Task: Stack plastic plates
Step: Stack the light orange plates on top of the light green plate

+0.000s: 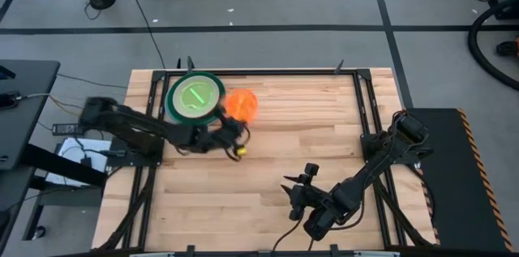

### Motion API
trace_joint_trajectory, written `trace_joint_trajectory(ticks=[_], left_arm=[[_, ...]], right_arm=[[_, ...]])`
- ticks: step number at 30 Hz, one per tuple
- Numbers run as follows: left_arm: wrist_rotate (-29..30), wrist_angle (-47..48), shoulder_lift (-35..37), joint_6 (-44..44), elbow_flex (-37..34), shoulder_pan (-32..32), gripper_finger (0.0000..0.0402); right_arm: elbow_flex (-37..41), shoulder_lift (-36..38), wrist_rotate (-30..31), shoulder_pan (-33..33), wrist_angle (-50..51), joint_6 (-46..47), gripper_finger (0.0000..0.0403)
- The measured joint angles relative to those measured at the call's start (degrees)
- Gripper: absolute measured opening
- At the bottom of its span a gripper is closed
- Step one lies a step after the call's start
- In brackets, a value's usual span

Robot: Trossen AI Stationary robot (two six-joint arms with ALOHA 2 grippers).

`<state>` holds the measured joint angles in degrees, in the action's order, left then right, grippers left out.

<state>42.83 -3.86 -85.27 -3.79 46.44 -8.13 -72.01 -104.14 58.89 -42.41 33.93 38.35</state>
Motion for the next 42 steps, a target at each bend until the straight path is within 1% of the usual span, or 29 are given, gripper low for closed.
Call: trace_joint_trajectory(ticks=[3,5,6,8,9,12,14,18,20,25,27,30,34,39,42], left_arm=[[5.3,12.7,6.7,-2.5,1.1,2.9,0.0008],[6.8,20.8,9.5,-8.9,0.8,5.8,0.0008],[7.3,23.3,10.2,-11.6,0.1,7.4,0.0008],[8.9,25.1,10.6,-14.9,-2.1,10.2,0.0007],[9.0,24.6,10.6,-16.1,-3.6,11.8,0.0007],[8.0,19.0,9.1,-18.2,-8.0,16.8,0.0007],[6.9,17.5,8.2,-19.8,-10.2,19.7,0.0007],[6.3,14.9,7.6,-20.0,-11.2,23.7,0.0007],[4.4,15.3,7.3,-20.0,-11.3,25.5,0.0007],[2.6,14.2,2.7,-23.0,-11.3,28.2,0.0014],[2.3,13.9,0.2,-24.6,-11.3,28.4,0.0014],[2.5,13.8,-1.6,-27.2,-11.2,28.3,0.0018],[2.3,13.9,-1.2,-28.2,-11.2,27.5,0.0045],[0.6,15.2,1.4,-27.3,-11.2,27.5,0.0104],[-0.3,16.2,3.9,-27.5,-11.2,27.6,0.0135]], right_arm=[[0.0,0.0,-0.6,0.0,-0.1,0.3,0.0146],[0.0,0.0,-1.5,0.0,-0.2,0.4,0.0146],[0.0,0.0,-1.8,0.0,-0.3,0.4,0.0146],[0.0,0.0,-1.8,0.0,-0.9,0.2,0.0146],[0.0,0.0,-1.8,0.0,-1.1,0.0,0.0146],[0.0,0.0,-1.8,0.0,-2.2,-1.2,0.0146],[0.0,0.0,-1.8,0.1,-2.9,-2.4,0.0145],[0.0,0.0,-1.8,0.7,-4.2,-4.8,0.0145],[0.0,0.0,-1.8,1.2,-4.9,-6.0,0.0145],[0.0,0.0,-2.7,2.1,-6.5,-8.4,0.0145],[0.0,0.0,-3.0,2.2,-6.6,-8.6,0.0145],[0.0,0.0,-3.0,2.5,-7.0,-9.3,0.0146],[0.0,0.0,-3.1,3.3,-8.0,-10.5,0.0153],[0.0,0.0,-6.3,5.6,-8.8,-11.6,0.0175],[0.0,0.2,-7.8,7.7,-10.5,-14.0,0.019]])
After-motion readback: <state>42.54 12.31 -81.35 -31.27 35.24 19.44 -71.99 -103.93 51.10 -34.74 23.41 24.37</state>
